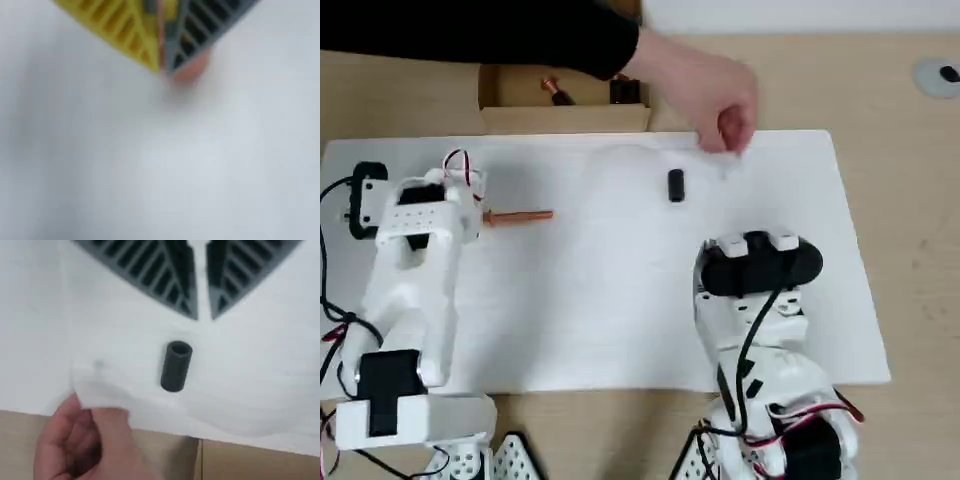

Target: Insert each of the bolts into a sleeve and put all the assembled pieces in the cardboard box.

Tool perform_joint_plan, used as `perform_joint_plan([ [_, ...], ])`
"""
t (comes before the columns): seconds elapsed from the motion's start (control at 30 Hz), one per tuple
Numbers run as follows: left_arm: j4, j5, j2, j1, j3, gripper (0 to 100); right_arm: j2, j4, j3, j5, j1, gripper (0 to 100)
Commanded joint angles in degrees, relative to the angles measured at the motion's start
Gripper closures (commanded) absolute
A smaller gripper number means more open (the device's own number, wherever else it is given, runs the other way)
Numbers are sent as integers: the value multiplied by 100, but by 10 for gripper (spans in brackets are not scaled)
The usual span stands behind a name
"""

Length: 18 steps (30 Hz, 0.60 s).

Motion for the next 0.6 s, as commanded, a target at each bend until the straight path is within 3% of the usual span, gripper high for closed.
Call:
perform_joint_plan([
  [0.0, 949, 26, -31, 193, -668, 991, -593, -18, -13, -9, 110, 988],
  [0.2, 1187, 79, 119, 369, -888, 939, -593, -18, -4, -9, 110, 988],
  [0.37, 1266, 185, 1086, 360, -1415, 937, -593, -18, -4, -9, 110, 988],
  [0.57, 2215, 325, 2440, 396, -2927, 937, -593, -18, -4, -9, 110, 988],
])
